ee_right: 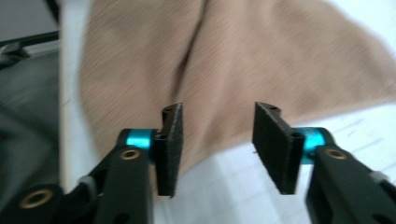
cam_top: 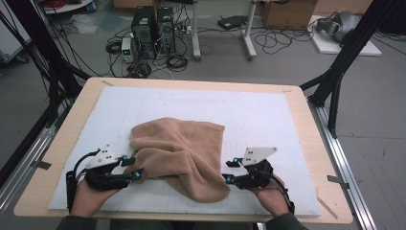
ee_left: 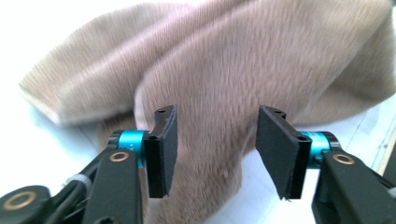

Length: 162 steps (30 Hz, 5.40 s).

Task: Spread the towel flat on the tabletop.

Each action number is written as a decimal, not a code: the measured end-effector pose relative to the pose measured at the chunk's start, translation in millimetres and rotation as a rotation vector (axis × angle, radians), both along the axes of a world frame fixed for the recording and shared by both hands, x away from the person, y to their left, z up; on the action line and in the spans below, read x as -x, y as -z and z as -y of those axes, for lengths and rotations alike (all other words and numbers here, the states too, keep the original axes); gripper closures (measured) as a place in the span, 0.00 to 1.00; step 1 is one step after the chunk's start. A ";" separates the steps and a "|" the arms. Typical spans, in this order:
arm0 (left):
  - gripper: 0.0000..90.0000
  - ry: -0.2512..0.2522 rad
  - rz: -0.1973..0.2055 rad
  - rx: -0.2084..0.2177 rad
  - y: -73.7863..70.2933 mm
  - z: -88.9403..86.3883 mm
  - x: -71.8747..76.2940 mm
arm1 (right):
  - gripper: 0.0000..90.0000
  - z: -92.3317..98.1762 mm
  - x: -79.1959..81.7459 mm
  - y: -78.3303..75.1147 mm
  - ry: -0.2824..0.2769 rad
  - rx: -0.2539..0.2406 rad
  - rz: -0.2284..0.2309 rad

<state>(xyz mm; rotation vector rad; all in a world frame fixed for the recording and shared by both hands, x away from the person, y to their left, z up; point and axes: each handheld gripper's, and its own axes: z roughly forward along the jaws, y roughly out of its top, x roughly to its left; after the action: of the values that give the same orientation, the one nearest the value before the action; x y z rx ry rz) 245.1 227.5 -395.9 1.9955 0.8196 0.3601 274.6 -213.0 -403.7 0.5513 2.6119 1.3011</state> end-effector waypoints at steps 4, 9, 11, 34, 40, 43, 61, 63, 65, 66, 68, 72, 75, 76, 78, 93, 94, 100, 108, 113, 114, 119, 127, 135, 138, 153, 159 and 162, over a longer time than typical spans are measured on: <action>0.49 0.020 0.019 0.001 -11.6 4.5 -9.7 | 0.50 -19.4 -24.7 3.3 -0.006 -0.007 -0.019; 0.59 0.058 -0.073 -0.041 7.2 21.0 -35.6 | 0.53 -50.3 -35.9 23.0 -0.073 0.052 -0.098; 0.69 0.077 -0.117 -0.058 16.0 26.8 -43.5 | 0.66 -54.7 -35.6 29.7 -0.100 0.080 -0.103; 0.93 0.148 -0.073 -0.053 10.7 34.1 30.2 | 0.94 3.3 10.2 12.5 -0.094 0.098 -0.069; 0.90 0.160 -0.069 -0.044 6.2 31.3 38.0 | 0.84 13.6 15.0 10.6 -0.086 0.060 -0.095; 0.80 0.156 -0.056 -0.019 -3.4 26.7 33.8 | 0.71 18.2 10.0 3.3 -0.050 0.016 -0.078; 0.61 -0.002 -0.041 -0.035 -8.5 26.7 -82.5 | 0.52 -5.0 -73.3 18.7 0.127 0.142 -0.071; 0.61 -0.025 -0.081 -0.069 2.0 28.9 -94.7 | 0.51 -10.7 -80.4 30.5 0.125 0.198 -0.114; 0.61 -0.045 -0.118 -0.120 12.9 31.8 -104.3 | 0.55 -11.7 -82.0 32.2 0.130 0.192 -0.115; 0.61 -0.041 -0.149 -0.131 18.3 33.3 -108.4 | 0.55 -11.7 -82.0 32.2 0.130 0.192 -0.115; 0.65 -0.029 -0.208 -0.170 29.1 38.3 -113.9 | 0.61 -11.8 -81.5 32.4 0.122 0.190 -0.111; 0.82 -0.033 -0.180 -0.193 33.2 44.9 -109.8 | 0.81 -11.3 -82.4 32.5 0.095 0.176 -0.114; 0.91 -0.027 -0.172 -0.205 31.6 45.8 -107.4 | 0.93 -12.3 -83.9 32.1 0.059 0.174 -0.114; 0.91 -0.026 -0.172 -0.204 30.3 45.0 -106.7 | 0.93 -11.7 -84.1 31.9 0.057 0.172 -0.115; 0.91 -0.033 -0.155 -0.207 25.0 43.0 -102.5 | 0.94 -11.0 -82.9 29.1 0.054 0.166 -0.107; 0.92 -0.052 0.004 -0.065 -26.0 14.0 -57.1 | 0.94 6.4 -56.6 -39.1 0.007 0.075 0.012; 0.92 -0.052 0.011 -0.063 -28.0 14.3 -57.9 | 0.94 6.2 -58.3 -42.2 0.003 0.077 0.014; 0.92 -0.124 0.078 -0.048 -46.6 21.6 -92.3 | 0.94 6.4 -95.3 -70.0 0.049 0.110 0.060; 0.61 -0.288 0.107 -0.063 -84.5 37.7 -192.7 | 0.60 22.4 -189.8 -106.4 0.363 0.014 0.080; 0.61 -0.207 0.033 -0.067 -47.5 30.3 -177.1 | 0.57 21.5 -180.6 -56.3 0.293 -0.004 -0.039; 0.62 -0.169 0.009 -0.066 -35.0 26.6 -164.8 | 0.56 18.8 -174.1 -50.1 0.272 0.008 -0.053; 0.61 -0.104 -0.014 -0.055 -16.6 22.3 -132.7 | 0.56 7.0 -144.2 -32.8 0.191 0.028 -0.057; 0.55 0.003 -0.036 -0.066 5.6 18.4 -71.4 | 0.56 -23.7 -77.4 -1.6 0.026 0.013 -0.067; 0.63 0.054 -0.104 -0.086 37.5 8.9 -43.5 | 0.54 -62.7 -53.1 36.0 -0.055 0.082 -0.098; 0.74 0.065 -0.111 -0.062 46.5 12.3 -43.5 | 0.58 -66.7 -55.3 40.4 -0.043 0.062 -0.093; 1.00 0.113 -0.046 -0.059 14.7 32.2 -20.5 | 0.94 -23.6 -47.4 -3.9 -0.062 0.002 -0.016; 1.00 0.096 -0.004 -0.068 -3.0 38.1 -20.6 | 0.94 1.2 -45.1 -38.0 -0.042 0.004 0.037; 1.00 0.024 -0.011 -0.082 3.9 36.8 -39.2 | 0.94 -0.4 -56.1 -33.2 -0.023 0.016 0.025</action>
<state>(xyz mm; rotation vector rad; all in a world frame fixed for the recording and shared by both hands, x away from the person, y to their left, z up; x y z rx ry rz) 284.3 190.7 -399.8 2.0834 0.7982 0.3746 330.6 -212.7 -370.5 0.5010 2.6137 1.2836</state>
